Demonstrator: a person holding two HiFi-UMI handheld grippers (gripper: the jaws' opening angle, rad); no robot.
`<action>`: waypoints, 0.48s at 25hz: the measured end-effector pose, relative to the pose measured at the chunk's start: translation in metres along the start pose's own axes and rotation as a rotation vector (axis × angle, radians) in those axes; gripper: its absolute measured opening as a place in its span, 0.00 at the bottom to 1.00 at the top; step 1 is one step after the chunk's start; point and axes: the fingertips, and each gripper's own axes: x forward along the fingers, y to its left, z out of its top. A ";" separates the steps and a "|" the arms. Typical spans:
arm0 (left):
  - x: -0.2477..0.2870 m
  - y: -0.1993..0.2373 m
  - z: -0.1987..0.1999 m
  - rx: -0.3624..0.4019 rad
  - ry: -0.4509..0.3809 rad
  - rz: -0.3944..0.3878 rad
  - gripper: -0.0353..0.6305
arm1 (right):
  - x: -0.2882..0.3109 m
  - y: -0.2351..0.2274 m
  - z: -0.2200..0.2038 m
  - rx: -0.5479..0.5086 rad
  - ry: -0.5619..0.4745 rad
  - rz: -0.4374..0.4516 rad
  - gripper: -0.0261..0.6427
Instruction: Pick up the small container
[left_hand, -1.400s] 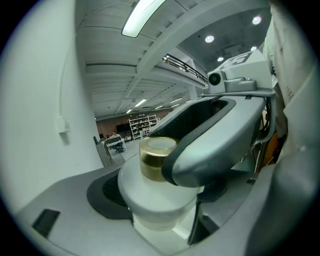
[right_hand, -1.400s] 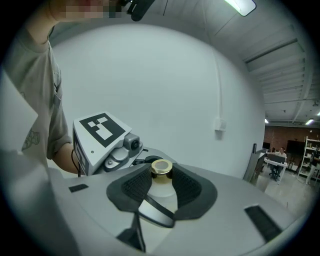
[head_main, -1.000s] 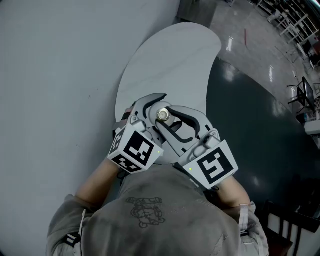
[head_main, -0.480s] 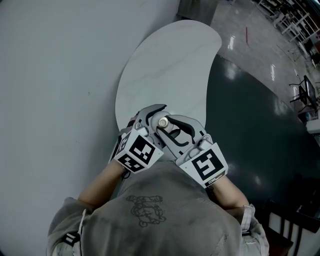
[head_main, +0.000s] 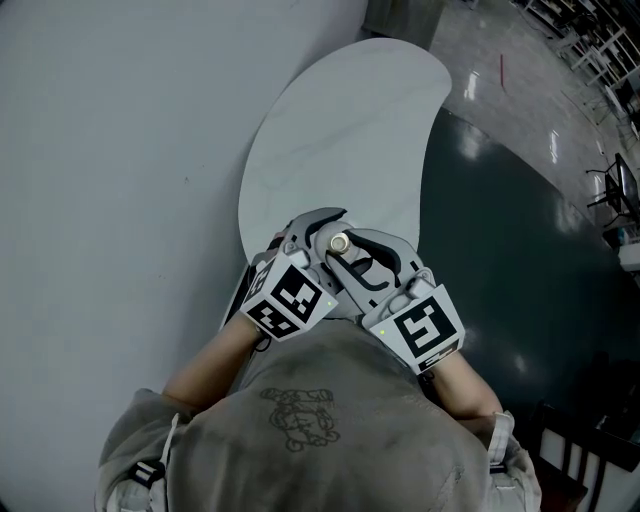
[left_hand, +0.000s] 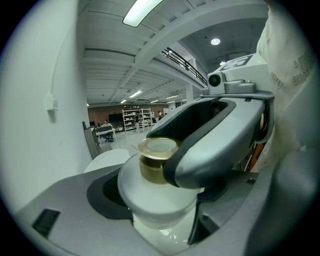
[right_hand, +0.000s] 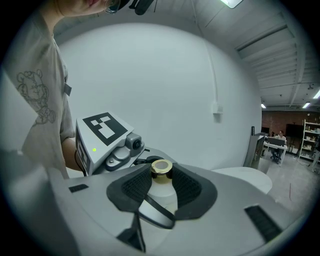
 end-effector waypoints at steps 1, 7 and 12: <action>-0.003 -0.001 0.001 0.003 0.002 0.000 0.57 | -0.001 0.002 0.002 0.000 0.001 0.000 0.24; -0.011 0.001 -0.004 0.011 0.003 0.005 0.57 | 0.004 0.009 0.003 -0.004 -0.005 0.000 0.24; -0.014 -0.005 -0.003 0.020 0.001 0.006 0.57 | 0.000 0.015 0.003 -0.004 -0.011 -0.002 0.24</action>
